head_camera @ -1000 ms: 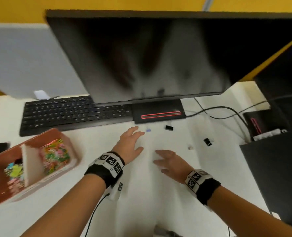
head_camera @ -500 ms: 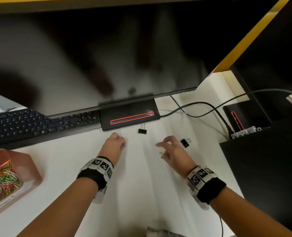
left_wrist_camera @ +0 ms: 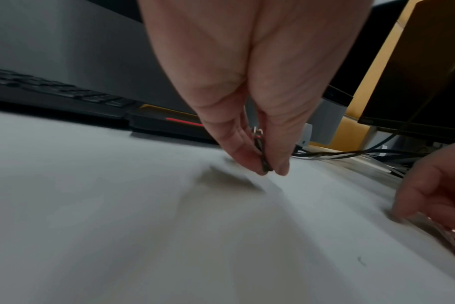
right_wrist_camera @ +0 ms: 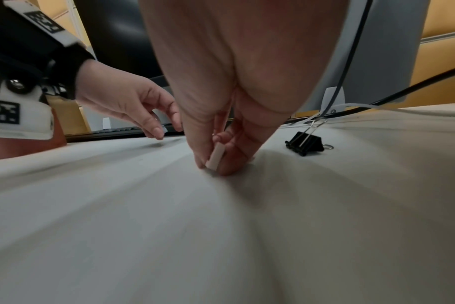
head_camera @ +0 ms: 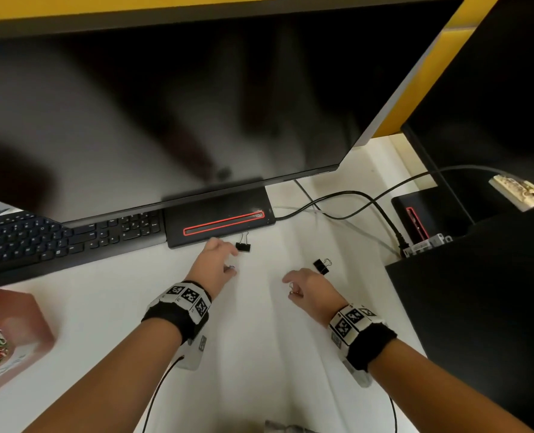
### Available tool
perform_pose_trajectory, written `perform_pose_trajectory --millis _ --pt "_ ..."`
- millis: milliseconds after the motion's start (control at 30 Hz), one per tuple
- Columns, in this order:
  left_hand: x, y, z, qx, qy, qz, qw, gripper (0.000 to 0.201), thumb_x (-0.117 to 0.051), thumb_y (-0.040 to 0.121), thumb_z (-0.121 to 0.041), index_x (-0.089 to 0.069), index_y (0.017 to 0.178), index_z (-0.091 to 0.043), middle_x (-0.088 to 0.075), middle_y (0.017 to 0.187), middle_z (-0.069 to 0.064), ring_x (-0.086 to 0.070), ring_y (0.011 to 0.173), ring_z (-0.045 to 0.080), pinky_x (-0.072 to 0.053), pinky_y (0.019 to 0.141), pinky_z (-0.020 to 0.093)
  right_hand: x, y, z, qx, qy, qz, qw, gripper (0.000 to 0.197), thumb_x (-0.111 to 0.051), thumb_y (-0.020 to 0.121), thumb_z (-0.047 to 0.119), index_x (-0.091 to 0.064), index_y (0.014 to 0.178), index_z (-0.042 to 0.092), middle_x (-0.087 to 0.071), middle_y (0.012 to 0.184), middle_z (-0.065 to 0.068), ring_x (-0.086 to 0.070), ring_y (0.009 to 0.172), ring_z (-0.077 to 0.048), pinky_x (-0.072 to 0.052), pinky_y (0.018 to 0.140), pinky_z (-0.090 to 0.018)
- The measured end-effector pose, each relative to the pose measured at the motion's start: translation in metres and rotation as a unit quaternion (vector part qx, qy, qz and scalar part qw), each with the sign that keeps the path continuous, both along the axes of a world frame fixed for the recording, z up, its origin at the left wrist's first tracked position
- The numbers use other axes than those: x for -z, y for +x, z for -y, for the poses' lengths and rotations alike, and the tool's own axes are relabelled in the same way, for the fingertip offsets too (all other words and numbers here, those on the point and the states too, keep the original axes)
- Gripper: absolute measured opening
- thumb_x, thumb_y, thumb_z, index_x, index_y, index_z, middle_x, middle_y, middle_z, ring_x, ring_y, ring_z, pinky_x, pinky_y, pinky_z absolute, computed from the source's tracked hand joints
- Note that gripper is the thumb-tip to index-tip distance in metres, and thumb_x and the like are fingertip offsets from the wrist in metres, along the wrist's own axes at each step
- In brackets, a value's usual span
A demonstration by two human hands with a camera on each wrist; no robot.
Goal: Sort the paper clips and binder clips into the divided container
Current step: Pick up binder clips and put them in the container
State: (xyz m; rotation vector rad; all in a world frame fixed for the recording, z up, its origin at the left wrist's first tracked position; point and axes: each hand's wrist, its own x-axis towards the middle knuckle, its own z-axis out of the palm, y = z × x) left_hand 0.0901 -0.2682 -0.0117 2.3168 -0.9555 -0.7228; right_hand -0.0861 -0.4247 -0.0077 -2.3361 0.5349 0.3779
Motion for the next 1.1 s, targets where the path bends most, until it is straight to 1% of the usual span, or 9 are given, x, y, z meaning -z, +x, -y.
perform_pose_trajectory --millis 133,233,333,467,600,700,833,967,1100 --pt "0.0 -0.001 0.024 0.024 0.002 -0.019 1.0 0.053 -0.063 0.08 0.0 -0.049 0.127 -0.018 -0.039 0.119 0.0 -0.055 0.072 0.014 -0.043 0.081 0.02 -0.015 -0.011 0.016 0.057 0.012 0.039 0.998 0.04 -0.056 0.086 0.003 -0.056 0.124 0.013 -0.043 0.076 0.011 -0.048 0.077 -0.011 -0.038 0.078 -0.016" --pt "0.005 -0.003 0.034 0.031 0.05 -0.017 0.998 0.061 -0.061 0.08 0.002 -0.042 0.134 -0.019 -0.037 0.128 0.007 -0.055 0.094 0.02 -0.045 0.089 0.023 -0.024 -0.028 0.041 0.136 0.008 0.067 0.988 0.055 -0.06 0.085 0.003 -0.046 0.133 0.024 -0.047 0.076 0.015 -0.051 0.073 -0.004 -0.044 0.081 -0.018" --pt "0.01 -0.008 0.042 0.019 0.074 -0.028 0.997 0.061 -0.058 0.081 0.003 -0.039 0.136 -0.017 -0.031 0.136 0.008 -0.05 0.088 0.014 -0.036 0.086 0.016 -0.023 -0.039 0.064 0.165 -0.007 0.019 0.986 0.064 -0.062 0.084 0.004 -0.038 0.138 0.028 -0.052 0.075 0.008 -0.052 0.071 -0.004 -0.044 0.074 -0.013" --pt "0.013 -0.01 0.042 -0.001 0.091 -0.014 0.996 0.044 -0.057 0.083 -0.001 -0.05 0.125 -0.013 -0.036 0.126 0.008 -0.054 0.088 0.017 -0.038 0.087 0.018 -0.022 -0.027 0.066 0.118 -0.005 -0.026 0.993 0.063 -0.069 0.08 0.007 -0.043 0.135 0.022 -0.051 0.076 0.01 -0.052 0.074 -0.008 -0.048 0.081 -0.018" --pt "0.011 -0.011 0.03 -0.006 0.095 0.004 0.995 0.021 -0.06 0.08 -0.005 -0.057 0.1 -0.013 -0.041 0.101 0.007 -0.059 0.084 0.025 -0.048 0.086 0.029 -0.019 -0.003 0.061 0.086 -0.03 -0.045 0.995 0.045 -0.07 0.079 0.009 -0.057 0.122 0.012 -0.059 0.101 -0.014 -0.059 0.095 -0.027 -0.049 0.09 -0.034" --pt "0.008 -0.016 0.014 -0.01 0.105 0.003 0.994 0.016 -0.06 0.08 -0.007 -0.057 0.095 -0.013 -0.04 0.095 0.006 -0.053 0.077 0.024 -0.047 0.083 0.029 -0.014 0.005 0.052 0.08 -0.049 -0.038 0.995 0.03 -0.067 0.081 0.008 -0.064 0.111 0.01 -0.05 0.096 -0.01 -0.059 0.094 -0.03 -0.048 0.084 -0.03" --pt "0.006 -0.022 -0.022 -0.043 0.081 -0.024 0.996 0.018 -0.063 0.078 -0.004 -0.059 0.091 -0.016 -0.045 0.095 0.006 -0.052 0.08 0.02 -0.036 0.078 0.018 -0.006 0.004 0.038 0.099 -0.038 -0.01 0.994 0.019 -0.064 0.082 0.006 -0.065 0.101 0.007 -0.043 0.094 0.003 -0.055 0.078 -0.015 -0.051 0.084 -0.029" --pt "-0.01 -0.027 -0.067 -0.101 0.045 -0.039 0.993 0.022 -0.066 0.076 -0.003 -0.061 0.09 -0.018 -0.05 0.09 0.004 -0.047 0.075 0.014 -0.032 0.064 0.006 -0.007 0.018 0.019 0.044 -0.057 -0.026 0.997 0.017 -0.063 0.081 0.006 -0.069 0.097 0.011 -0.056 0.102 -0.011 -0.061 0.082 -0.025 -0.049 0.084 -0.027" --pt "-0.036 -0.03 -0.126 -0.168 -0.005 -0.079 0.983 0.028 -0.07 0.075 -0.007 -0.057 0.083 -0.029 -0.058 0.092 -0.002 -0.061 0.074 0.019 -0.038 0.066 0.011 -0.023 0.039 -0.03 -0.037 -0.038 -0.029 0.998 0.017 -0.062 0.083 0.01 -0.068 0.099 0.01 -0.061 0.1 -0.013 -0.061 0.09 -0.027 -0.044 0.085 -0.025"
